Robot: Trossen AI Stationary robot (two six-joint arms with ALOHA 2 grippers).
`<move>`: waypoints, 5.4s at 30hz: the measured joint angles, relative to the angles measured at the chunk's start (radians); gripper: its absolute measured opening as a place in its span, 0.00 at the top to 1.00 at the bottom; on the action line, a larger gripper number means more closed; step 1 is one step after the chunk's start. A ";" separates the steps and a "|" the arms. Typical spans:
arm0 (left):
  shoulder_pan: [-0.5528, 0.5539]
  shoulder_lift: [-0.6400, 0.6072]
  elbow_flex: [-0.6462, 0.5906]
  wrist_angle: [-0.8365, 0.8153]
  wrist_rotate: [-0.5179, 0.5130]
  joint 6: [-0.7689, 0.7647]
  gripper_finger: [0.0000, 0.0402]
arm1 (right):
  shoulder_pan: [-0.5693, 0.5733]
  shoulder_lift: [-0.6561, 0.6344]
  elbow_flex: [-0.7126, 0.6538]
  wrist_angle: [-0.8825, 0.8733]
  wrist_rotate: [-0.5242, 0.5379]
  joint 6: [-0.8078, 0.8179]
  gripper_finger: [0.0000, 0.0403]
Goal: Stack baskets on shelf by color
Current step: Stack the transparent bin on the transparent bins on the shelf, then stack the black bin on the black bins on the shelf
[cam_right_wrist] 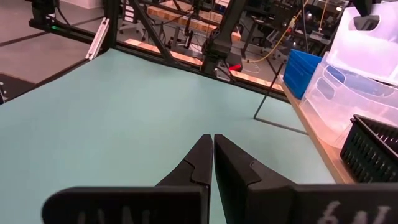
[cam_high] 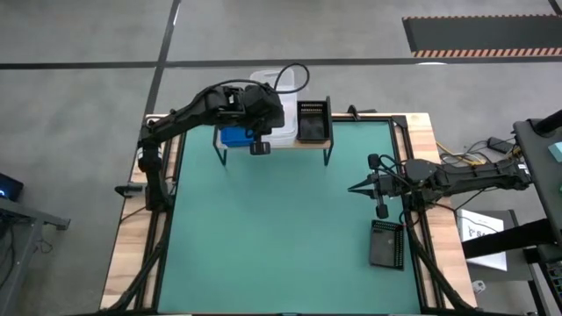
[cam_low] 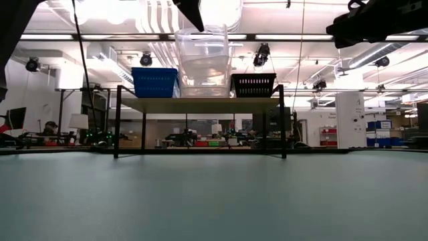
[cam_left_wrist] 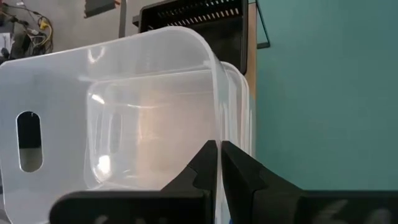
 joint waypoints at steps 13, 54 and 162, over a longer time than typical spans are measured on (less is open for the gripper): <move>0.000 0.000 0.000 0.000 0.000 0.001 1.00 | 0.000 0.000 0.000 -0.003 0.000 0.011 0.98; 0.026 -0.002 0.000 0.004 0.000 -0.006 0.85 | 0.000 0.000 0.000 -0.004 0.000 0.018 0.98; -0.694 -0.696 -1.635 1.878 -0.081 0.001 0.99 | 0.878 1.116 0.613 -0.870 -0.037 1.265 0.66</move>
